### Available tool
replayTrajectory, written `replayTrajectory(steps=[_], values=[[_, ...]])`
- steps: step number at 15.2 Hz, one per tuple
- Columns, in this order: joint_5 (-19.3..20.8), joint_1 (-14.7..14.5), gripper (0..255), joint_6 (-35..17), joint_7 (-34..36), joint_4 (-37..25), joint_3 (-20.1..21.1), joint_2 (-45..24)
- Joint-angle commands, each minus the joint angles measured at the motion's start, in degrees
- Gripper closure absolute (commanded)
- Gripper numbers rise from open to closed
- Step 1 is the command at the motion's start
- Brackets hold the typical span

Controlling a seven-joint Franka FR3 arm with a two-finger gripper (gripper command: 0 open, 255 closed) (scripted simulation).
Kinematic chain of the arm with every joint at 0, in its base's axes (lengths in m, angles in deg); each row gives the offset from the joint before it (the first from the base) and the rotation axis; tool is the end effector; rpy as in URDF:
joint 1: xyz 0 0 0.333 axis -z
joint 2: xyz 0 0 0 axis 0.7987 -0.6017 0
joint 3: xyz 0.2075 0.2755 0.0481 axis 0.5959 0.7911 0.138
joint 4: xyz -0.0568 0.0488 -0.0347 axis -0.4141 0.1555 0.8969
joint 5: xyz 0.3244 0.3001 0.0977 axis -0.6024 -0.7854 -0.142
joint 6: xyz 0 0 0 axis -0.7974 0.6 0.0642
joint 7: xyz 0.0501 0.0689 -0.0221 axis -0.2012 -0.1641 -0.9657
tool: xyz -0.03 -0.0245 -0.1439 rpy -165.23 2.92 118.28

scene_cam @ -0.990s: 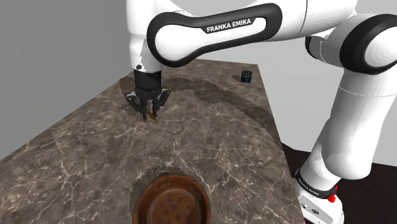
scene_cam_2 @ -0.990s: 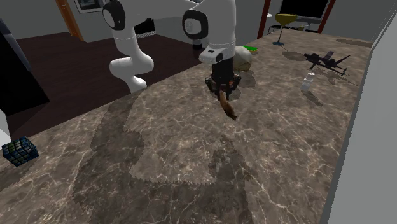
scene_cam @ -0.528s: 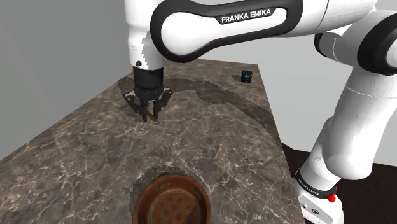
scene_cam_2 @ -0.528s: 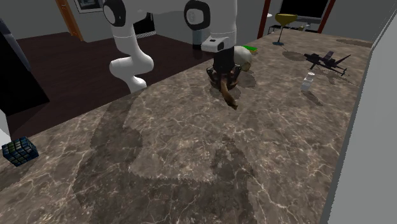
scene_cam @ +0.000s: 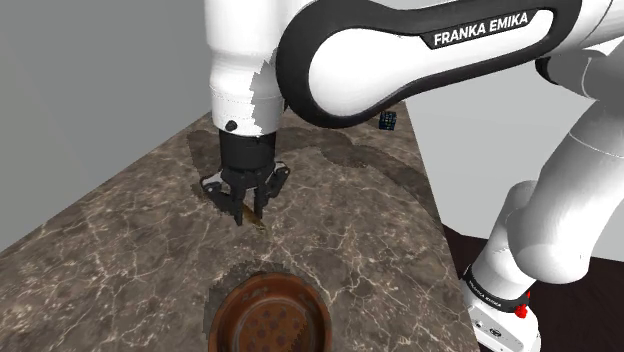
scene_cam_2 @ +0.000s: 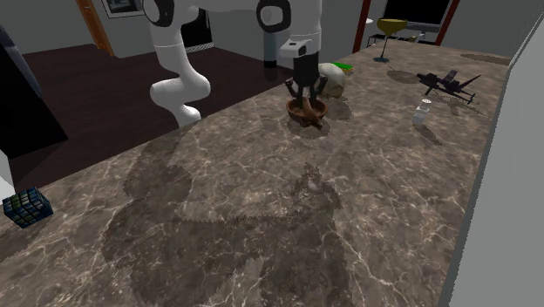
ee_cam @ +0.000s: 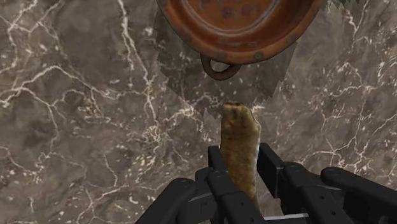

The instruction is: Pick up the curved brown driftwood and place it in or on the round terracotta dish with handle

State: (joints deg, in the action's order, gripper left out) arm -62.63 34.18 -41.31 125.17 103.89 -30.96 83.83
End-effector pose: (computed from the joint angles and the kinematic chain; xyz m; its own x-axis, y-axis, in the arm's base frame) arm 0.3768 0.5058 0.5344 0.9878 -0.1474 0.0508 -0.1416 -0.9844 -0.1041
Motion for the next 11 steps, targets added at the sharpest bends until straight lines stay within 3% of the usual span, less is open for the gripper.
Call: replayTrajectory(steps=[1,11], values=[[-1.4,-1.1,255,-0.2,1.8,2.4,1.0,2.6],[-4.8,-6.6,255,0.3,12.4,6.7,7.1,9.1]])
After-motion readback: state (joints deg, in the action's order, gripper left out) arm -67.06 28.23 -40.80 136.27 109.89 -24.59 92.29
